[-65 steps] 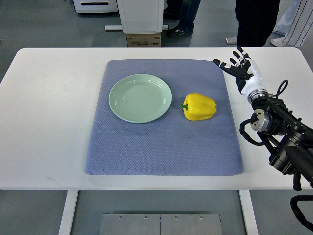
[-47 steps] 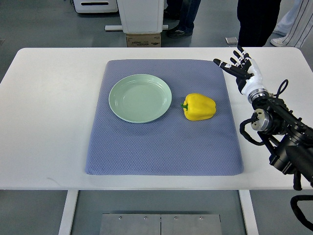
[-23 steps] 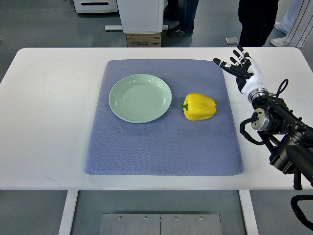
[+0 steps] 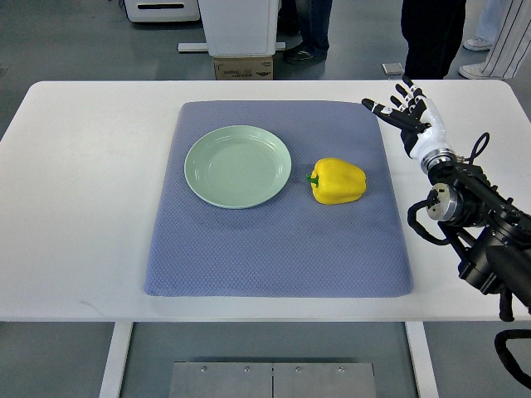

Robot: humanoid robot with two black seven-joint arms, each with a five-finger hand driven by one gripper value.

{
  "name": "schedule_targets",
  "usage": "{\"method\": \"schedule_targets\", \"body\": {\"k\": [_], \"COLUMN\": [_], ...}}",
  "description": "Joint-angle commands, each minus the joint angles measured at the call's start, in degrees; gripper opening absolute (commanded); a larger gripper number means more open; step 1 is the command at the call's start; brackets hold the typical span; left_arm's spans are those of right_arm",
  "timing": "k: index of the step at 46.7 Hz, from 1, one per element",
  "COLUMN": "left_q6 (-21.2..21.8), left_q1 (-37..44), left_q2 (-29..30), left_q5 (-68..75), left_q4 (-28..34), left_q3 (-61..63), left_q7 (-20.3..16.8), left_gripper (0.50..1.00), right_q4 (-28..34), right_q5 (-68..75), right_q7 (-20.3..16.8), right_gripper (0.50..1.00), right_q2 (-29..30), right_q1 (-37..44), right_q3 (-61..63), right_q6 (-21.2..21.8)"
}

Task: Place yellow pepper on plate with right hand

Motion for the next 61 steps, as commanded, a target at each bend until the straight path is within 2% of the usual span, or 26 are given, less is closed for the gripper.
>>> {"method": "schedule_targets", "body": {"k": [1,61], "left_q6": [0.1,0.1], "left_q1": [0.0,0.0], "left_q2": [0.0,0.0], "left_q5": [0.0,0.0], "left_q4": [0.0,0.0], "left_q3": [0.0,0.0], "left_q7": [0.0,0.0], "left_gripper": [1.000,1.000], "right_q4": [0.0,1.9], "right_q5": [0.0,-0.3], "right_q7": [0.0,0.0], "right_gripper": [0.995,0.998], "right_q2": [0.0,-1.3], "right_q1": [0.0,0.9], "right_q3": [0.0,-1.5], "right_q6": [0.0,1.0]}}
